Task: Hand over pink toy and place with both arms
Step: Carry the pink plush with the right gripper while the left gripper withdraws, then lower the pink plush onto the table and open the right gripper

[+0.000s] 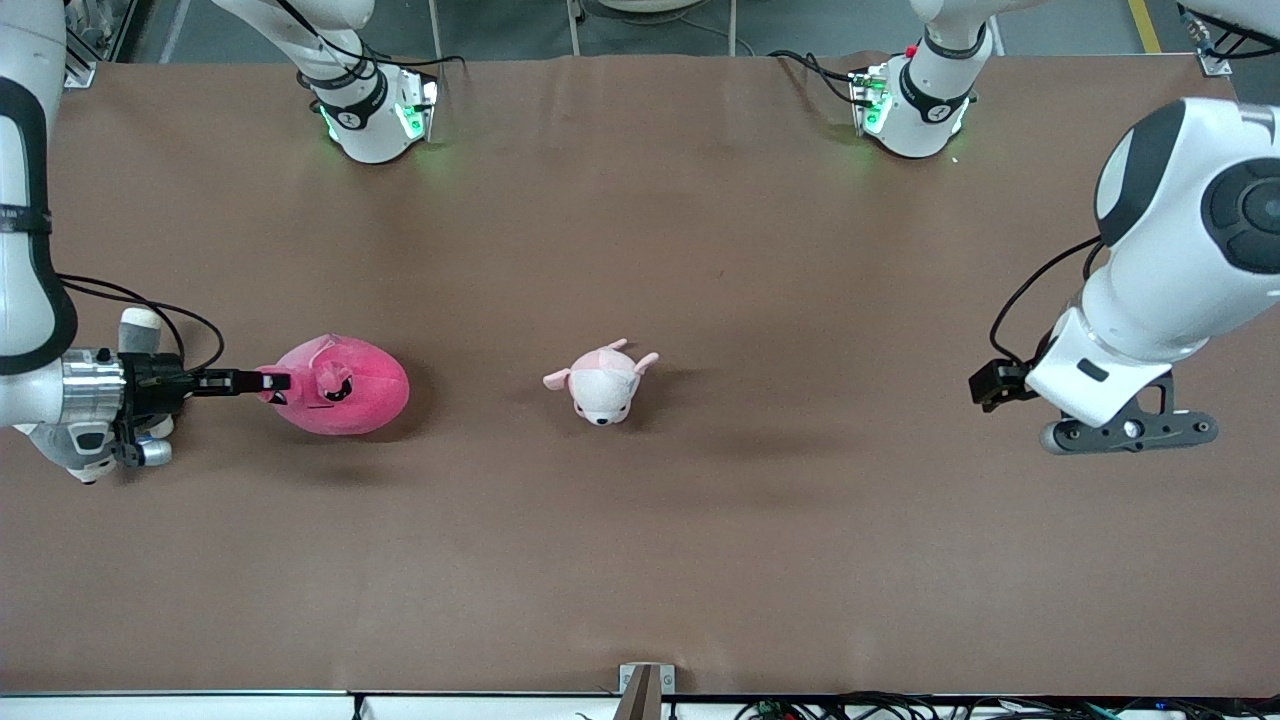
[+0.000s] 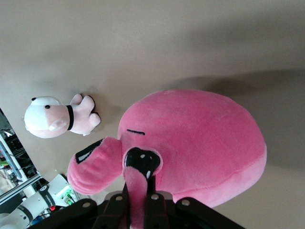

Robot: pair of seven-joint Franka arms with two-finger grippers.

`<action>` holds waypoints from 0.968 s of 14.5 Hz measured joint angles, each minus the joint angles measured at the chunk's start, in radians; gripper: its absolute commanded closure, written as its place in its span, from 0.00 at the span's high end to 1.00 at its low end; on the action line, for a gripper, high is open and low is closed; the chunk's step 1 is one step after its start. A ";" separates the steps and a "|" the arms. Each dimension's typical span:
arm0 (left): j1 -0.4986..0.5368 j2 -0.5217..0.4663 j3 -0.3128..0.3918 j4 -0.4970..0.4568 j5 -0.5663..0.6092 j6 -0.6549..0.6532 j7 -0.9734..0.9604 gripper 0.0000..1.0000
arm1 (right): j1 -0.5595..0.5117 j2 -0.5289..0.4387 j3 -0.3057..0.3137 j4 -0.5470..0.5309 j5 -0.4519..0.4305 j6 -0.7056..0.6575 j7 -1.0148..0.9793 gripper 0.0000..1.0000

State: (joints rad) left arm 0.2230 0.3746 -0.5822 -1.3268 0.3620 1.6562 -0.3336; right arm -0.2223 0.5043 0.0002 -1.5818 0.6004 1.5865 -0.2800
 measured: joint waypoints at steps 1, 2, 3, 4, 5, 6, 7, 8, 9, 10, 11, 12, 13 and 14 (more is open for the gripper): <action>-0.016 -0.024 0.034 -0.001 -0.015 -0.009 0.027 1.00 | -0.006 0.013 0.000 0.000 0.003 -0.001 -0.018 0.03; -0.044 -0.053 0.087 -0.007 -0.056 -0.016 0.046 1.00 | -0.008 0.023 0.000 0.001 0.005 -0.002 -0.032 0.03; -0.089 -0.087 0.164 -0.019 -0.108 -0.021 0.067 1.00 | -0.009 0.033 0.000 0.001 0.006 -0.002 -0.044 0.03; -0.142 -0.122 0.250 -0.035 -0.148 -0.025 0.099 1.00 | -0.010 0.041 0.001 0.001 0.008 -0.002 -0.051 0.03; -0.194 -0.154 0.328 -0.055 -0.170 -0.030 0.140 1.00 | -0.010 0.047 0.002 0.001 0.016 -0.003 -0.056 0.03; -0.242 -0.187 0.396 -0.081 -0.183 -0.038 0.186 1.00 | -0.010 0.054 0.002 0.002 0.029 -0.003 -0.060 0.03; -0.285 -0.221 0.455 -0.110 -0.196 -0.045 0.224 1.00 | -0.010 0.060 0.002 0.002 0.041 -0.003 -0.062 0.03; -0.316 -0.253 0.501 -0.138 -0.219 -0.051 0.253 1.00 | -0.010 0.065 0.003 0.002 0.048 -0.003 -0.063 0.03; -0.332 -0.284 0.531 -0.168 -0.252 -0.056 0.275 1.00 | -0.010 0.070 0.003 0.002 0.050 -0.003 -0.064 0.03; -0.335 -0.313 0.546 -0.198 -0.279 -0.061 0.289 1.00 | -0.010 0.073 0.004 0.003 0.052 -0.003 -0.066 0.04; -0.335 -0.343 0.552 -0.231 -0.292 -0.063 0.294 1.00 | -0.010 0.077 0.004 0.003 0.052 -0.003 -0.067 0.04; -0.335 -0.371 0.554 -0.264 -0.297 -0.064 0.294 1.00 | -0.010 0.081 0.004 0.004 0.052 -0.003 -0.068 0.04; -0.336 -0.397 0.551 -0.295 -0.301 -0.064 0.293 1.00 | -0.010 0.084 0.004 0.004 0.053 -0.003 -0.071 0.08; -0.336 -0.417 0.546 -0.318 -0.303 -0.064 0.291 1.00 | -0.010 0.086 0.004 0.004 0.053 -0.003 -0.075 0.54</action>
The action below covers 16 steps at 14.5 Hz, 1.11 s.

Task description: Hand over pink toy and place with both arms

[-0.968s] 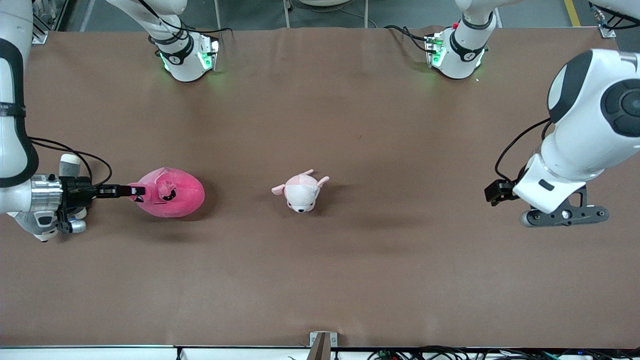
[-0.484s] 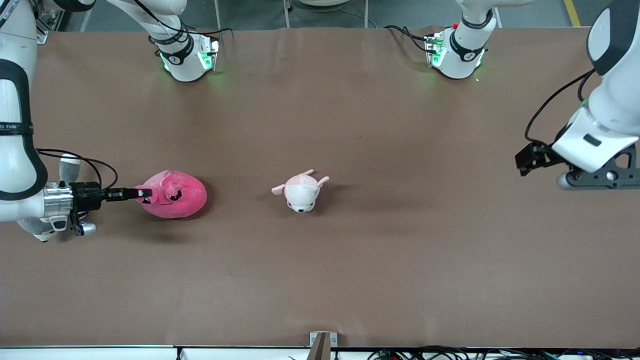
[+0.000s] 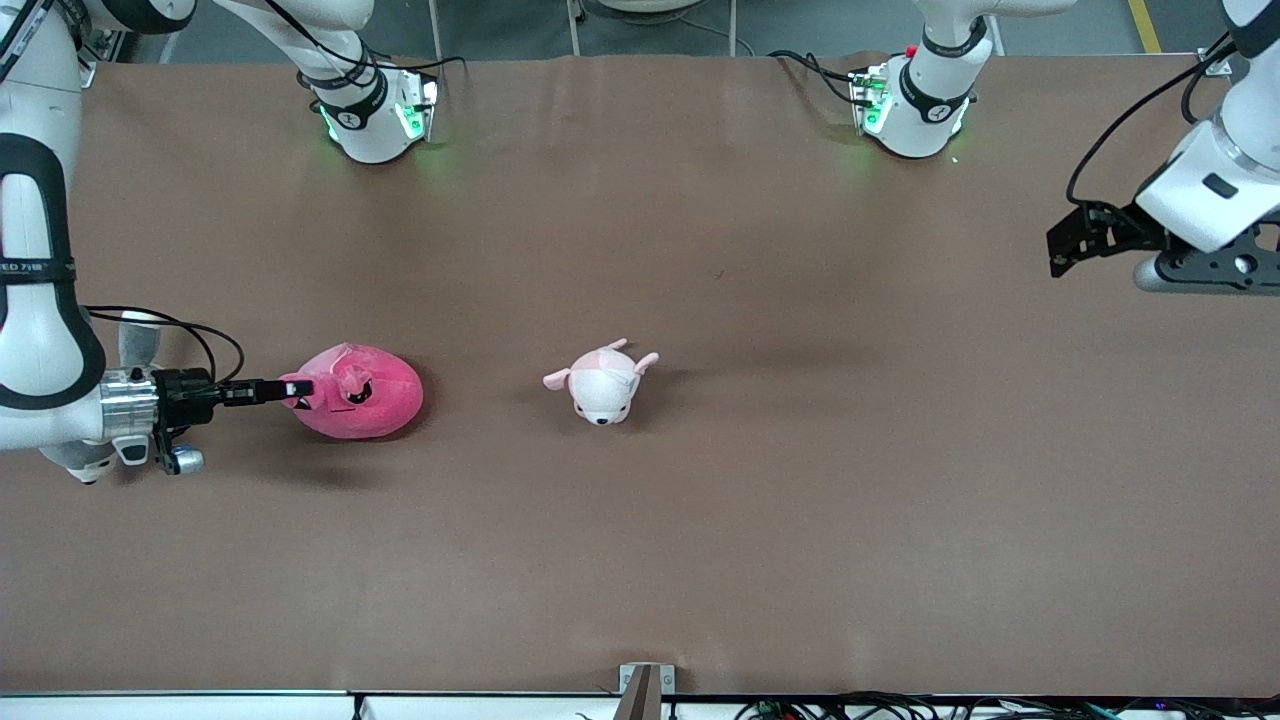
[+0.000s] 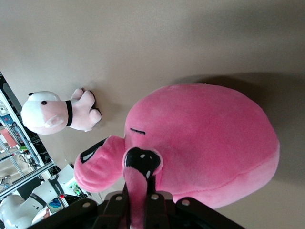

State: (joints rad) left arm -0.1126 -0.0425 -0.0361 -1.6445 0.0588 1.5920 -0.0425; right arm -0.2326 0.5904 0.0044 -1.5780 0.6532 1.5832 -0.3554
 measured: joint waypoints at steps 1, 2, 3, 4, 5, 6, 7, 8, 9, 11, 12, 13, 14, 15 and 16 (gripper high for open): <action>0.000 -0.016 -0.008 -0.016 -0.001 0.000 -0.009 1.00 | 0.000 0.003 0.000 0.001 0.001 0.000 -0.002 1.00; 0.000 -0.028 -0.017 -0.024 -0.005 -0.001 -0.030 1.00 | 0.000 0.006 0.000 0.005 0.002 0.000 -0.002 1.00; 0.000 -0.038 -0.024 -0.029 -0.015 -0.007 -0.050 1.00 | 0.000 0.008 0.001 0.016 0.003 0.000 -0.002 1.00; 0.000 -0.045 -0.027 -0.033 -0.027 -0.014 -0.063 1.00 | 0.000 0.009 0.001 0.036 0.004 0.000 -0.002 1.00; 0.000 -0.050 -0.028 -0.035 -0.037 -0.020 -0.069 1.00 | 0.000 0.010 0.001 0.063 0.004 0.000 0.001 1.00; 0.001 -0.052 -0.027 -0.036 -0.042 -0.023 -0.071 1.00 | 0.000 0.009 0.001 0.097 0.001 -0.002 0.014 1.00; 0.002 -0.052 -0.027 -0.036 -0.044 -0.025 -0.072 1.00 | 0.000 0.008 0.001 0.135 -0.010 -0.013 0.032 1.00; 0.002 -0.053 -0.026 -0.037 -0.045 -0.026 -0.072 1.00 | 0.000 0.006 0.001 0.174 -0.034 -0.034 0.049 1.00; 0.003 -0.053 -0.026 -0.038 -0.045 -0.026 -0.072 1.00 | 0.000 0.002 0.003 0.211 -0.076 -0.055 0.063 1.00; 0.004 -0.053 -0.026 -0.039 -0.045 -0.026 -0.072 1.00 | 0.001 -0.019 0.010 0.270 -0.173 -0.080 0.092 1.00; 0.004 -0.053 -0.026 -0.040 -0.045 -0.026 -0.072 1.00 | 0.004 -0.038 0.014 0.287 -0.209 -0.085 0.108 1.00; 0.004 -0.053 -0.026 -0.040 -0.045 -0.026 -0.072 1.00 | 0.012 -0.062 0.015 0.297 -0.240 -0.087 0.130 1.00; 0.004 -0.053 -0.026 -0.040 -0.045 -0.026 -0.072 1.00 | 0.023 -0.090 0.016 0.304 -0.271 -0.089 0.164 1.00; 0.004 -0.054 -0.026 -0.039 -0.045 -0.026 -0.072 1.00 | 0.037 -0.121 0.017 0.307 -0.312 -0.091 0.207 1.00; 0.005 -0.055 -0.026 -0.039 -0.045 -0.026 -0.072 1.00 | 0.055 -0.153 0.018 0.311 -0.361 -0.092 0.248 1.00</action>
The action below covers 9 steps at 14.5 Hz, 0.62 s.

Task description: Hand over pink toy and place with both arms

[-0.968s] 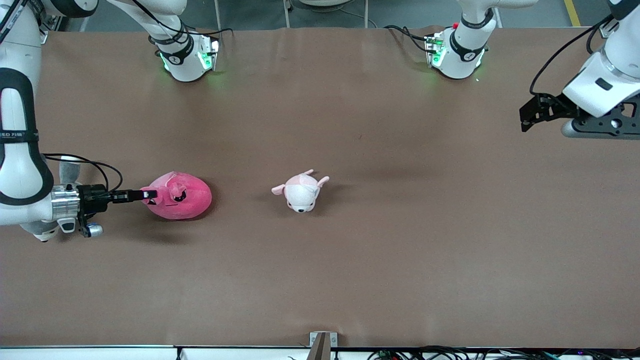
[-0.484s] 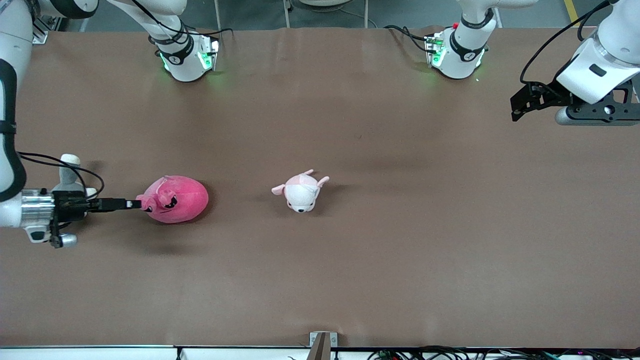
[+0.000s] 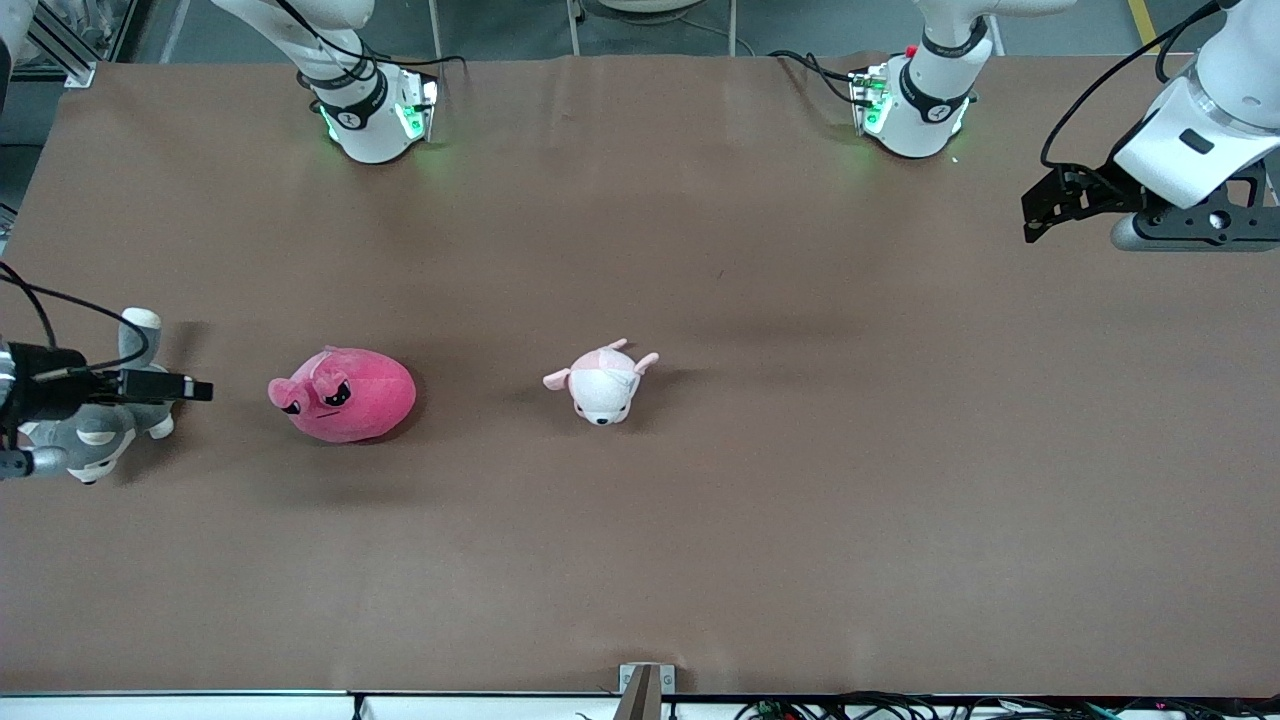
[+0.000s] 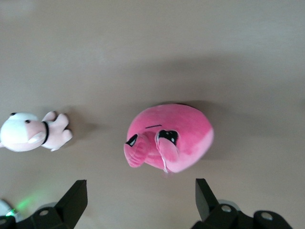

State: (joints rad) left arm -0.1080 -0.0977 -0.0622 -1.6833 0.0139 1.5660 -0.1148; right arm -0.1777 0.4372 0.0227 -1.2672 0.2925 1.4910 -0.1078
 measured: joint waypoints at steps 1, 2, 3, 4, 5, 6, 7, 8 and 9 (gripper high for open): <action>0.000 -0.001 0.000 0.000 0.000 0.000 0.000 1.00 | 0.022 -0.035 0.001 0.002 -0.054 -0.001 0.030 1.00; 0.000 -0.002 0.000 0.000 0.000 0.000 0.000 1.00 | 0.046 -0.070 0.001 0.002 -0.107 -0.001 0.048 1.00; 0.000 -0.002 0.000 0.001 0.000 0.000 0.000 1.00 | 0.066 -0.101 0.002 0.002 -0.150 -0.001 0.061 1.00; 0.000 -0.002 0.000 0.001 0.000 0.000 0.000 1.00 | 0.078 -0.128 0.002 0.002 -0.183 -0.001 0.066 1.00; 0.000 -0.003 0.000 0.001 0.000 0.000 0.000 1.00 | 0.082 -0.152 0.002 0.001 -0.209 -0.001 0.066 1.00; 0.000 -0.005 0.000 0.002 0.000 -0.001 0.000 1.00 | 0.081 -0.175 0.001 0.001 -0.226 -0.001 0.066 1.00; 0.000 -0.009 0.000 0.002 0.000 -0.005 0.000 1.00 | 0.080 -0.199 -0.002 -0.002 -0.237 -0.003 0.066 1.00; 0.000 -0.011 0.000 0.002 0.000 -0.010 -0.002 1.00 | 0.080 -0.224 -0.003 -0.010 -0.243 -0.003 0.066 1.00; 0.000 -0.014 0.001 0.003 0.000 -0.015 -0.004 1.00 | 0.080 -0.249 -0.003 -0.025 -0.258 -0.002 0.066 1.00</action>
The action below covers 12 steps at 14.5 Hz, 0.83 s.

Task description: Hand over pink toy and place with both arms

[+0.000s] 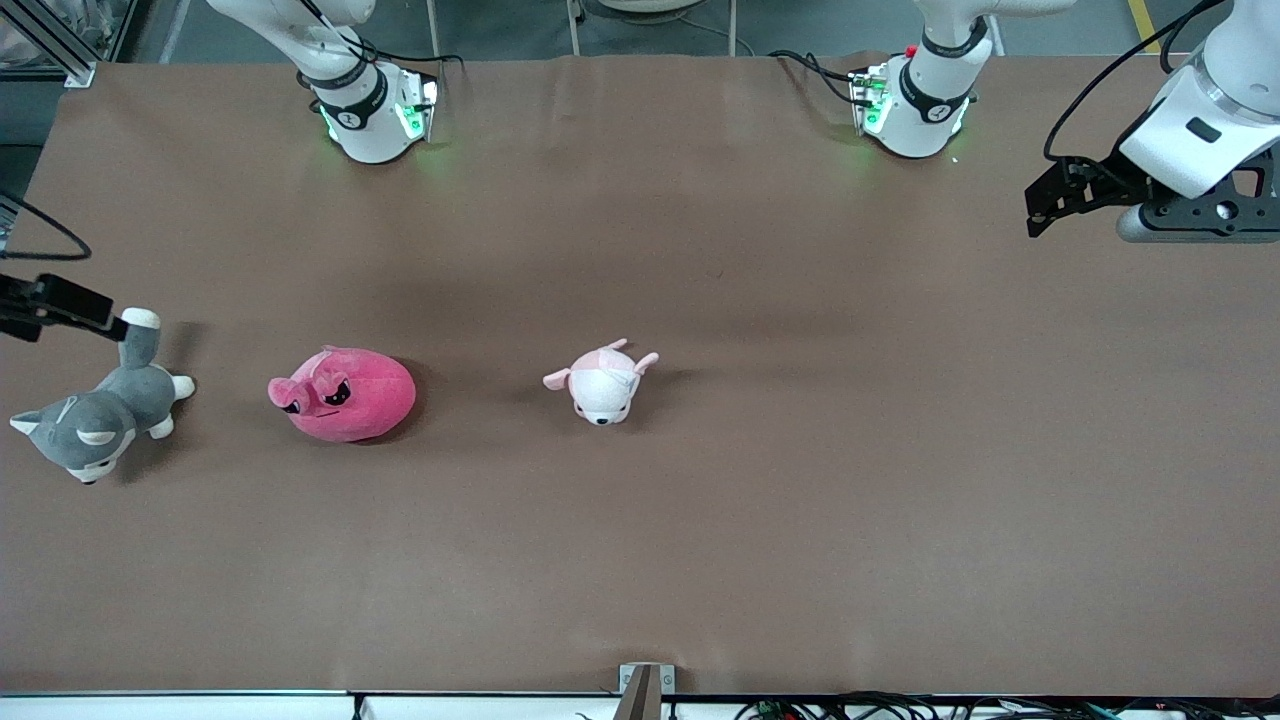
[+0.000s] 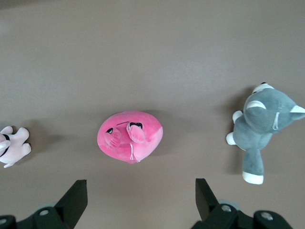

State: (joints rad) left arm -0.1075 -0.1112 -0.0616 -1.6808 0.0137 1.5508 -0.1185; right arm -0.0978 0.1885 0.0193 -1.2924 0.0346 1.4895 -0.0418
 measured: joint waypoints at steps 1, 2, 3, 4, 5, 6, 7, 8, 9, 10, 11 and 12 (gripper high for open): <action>0.000 0.000 0.001 0.000 0.000 -0.005 -0.003 1.00 | 0.000 -0.025 0.001 -0.022 -0.015 0.007 0.000 1.00; 0.001 0.000 0.002 -0.001 0.000 -0.007 -0.005 1.00 | 0.002 -0.051 0.003 -0.054 -0.023 0.025 0.000 1.00; 0.001 0.000 0.004 -0.002 0.000 -0.009 -0.006 1.00 | 0.002 -0.077 0.004 -0.095 -0.027 0.050 0.000 1.00; 0.002 0.000 0.004 -0.003 0.000 -0.012 -0.007 1.00 | 0.002 -0.106 0.006 -0.144 -0.030 0.082 0.000 1.00; 0.002 0.000 0.004 -0.003 0.000 -0.017 -0.012 1.00 | 0.002 -0.134 0.006 -0.196 -0.031 0.111 0.000 1.00; 0.002 0.000 0.004 -0.003 0.000 -0.023 -0.027 1.00 | 0.002 -0.162 0.006 -0.245 -0.032 0.133 0.000 1.00; 0.002 0.000 0.004 -0.003 0.000 -0.029 -0.042 1.00 | 0.002 -0.189 0.006 -0.290 -0.033 0.149 0.000 1.00; 0.002 0.000 0.004 -0.003 0.000 -0.032 -0.048 1.00 | 0.002 -0.212 0.005 -0.323 -0.033 0.157 0.000 1.00; 0.002 0.000 0.004 -0.003 0.000 -0.033 -0.049 1.00 | 0.002 -0.229 0.005 -0.345 -0.033 0.159 0.000 1.00; 0.002 0.000 0.004 -0.003 0.000 -0.033 -0.049 1.00 | 0.002 -0.240 0.004 -0.359 -0.033 0.160 0.000 1.00; 0.001 0.000 0.003 -0.002 0.000 -0.033 -0.049 1.00 | 0.002 -0.246 0.004 -0.367 -0.033 0.160 0.000 1.00; 0.001 0.000 0.003 -0.002 0.000 -0.033 -0.049 1.00 | 0.002 -0.250 0.003 -0.370 -0.033 0.160 0.000 1.00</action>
State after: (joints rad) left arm -0.1067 -0.1114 -0.0590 -1.6827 0.0137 1.5177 -0.1676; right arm -0.0954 -0.0615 0.0227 -1.6628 0.0019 1.6496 -0.0418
